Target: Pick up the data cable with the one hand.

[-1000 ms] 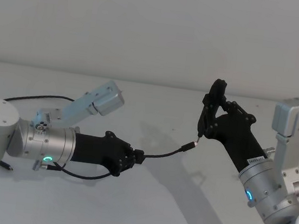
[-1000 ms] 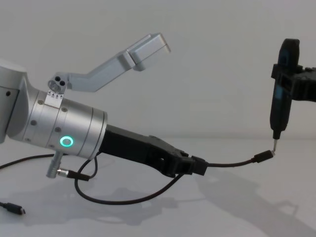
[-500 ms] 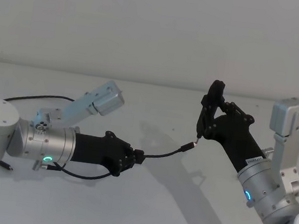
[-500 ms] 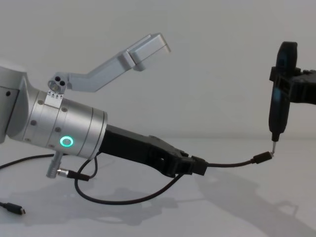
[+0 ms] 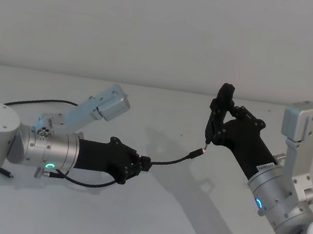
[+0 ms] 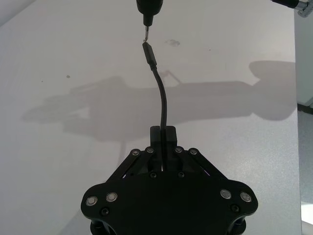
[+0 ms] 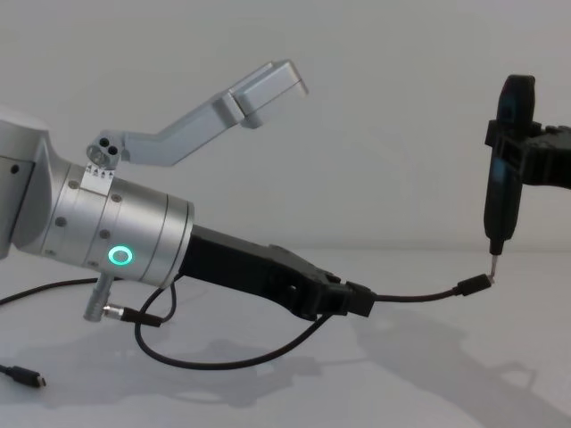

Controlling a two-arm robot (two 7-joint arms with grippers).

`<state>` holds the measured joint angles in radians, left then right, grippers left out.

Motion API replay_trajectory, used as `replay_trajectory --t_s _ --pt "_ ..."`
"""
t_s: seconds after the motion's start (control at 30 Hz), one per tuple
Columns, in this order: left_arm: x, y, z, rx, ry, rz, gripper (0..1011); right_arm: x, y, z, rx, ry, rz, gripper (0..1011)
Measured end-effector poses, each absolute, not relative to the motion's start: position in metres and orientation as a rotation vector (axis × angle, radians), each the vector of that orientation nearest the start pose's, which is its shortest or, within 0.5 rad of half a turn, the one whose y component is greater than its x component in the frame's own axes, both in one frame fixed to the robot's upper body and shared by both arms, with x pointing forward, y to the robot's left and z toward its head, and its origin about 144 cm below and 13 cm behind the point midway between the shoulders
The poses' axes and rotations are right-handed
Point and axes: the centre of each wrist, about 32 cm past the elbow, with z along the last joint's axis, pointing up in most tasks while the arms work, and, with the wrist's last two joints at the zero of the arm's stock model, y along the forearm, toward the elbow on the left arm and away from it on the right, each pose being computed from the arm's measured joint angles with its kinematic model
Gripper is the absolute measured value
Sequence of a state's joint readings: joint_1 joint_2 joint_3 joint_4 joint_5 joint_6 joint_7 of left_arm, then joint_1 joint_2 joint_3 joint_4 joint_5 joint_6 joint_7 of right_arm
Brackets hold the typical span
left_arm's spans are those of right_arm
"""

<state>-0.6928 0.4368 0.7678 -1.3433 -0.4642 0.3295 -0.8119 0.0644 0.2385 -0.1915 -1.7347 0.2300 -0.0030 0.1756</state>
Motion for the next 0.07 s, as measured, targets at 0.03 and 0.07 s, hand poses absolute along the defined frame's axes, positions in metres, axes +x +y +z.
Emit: replay_trajectory --t_s 0.03,0.07 --pt "0.5818 0.1848 1.2541 0.378 0.036 0.267 57 0.4665 -0.2252 1.2077 0.123 -0.147 -1.167 274" --pt "0.5818 0.1848 1.2541 0.378 0.036 0.267 57 0.4666 -0.2252 1.2077 0.123 -0.147 -1.167 275"
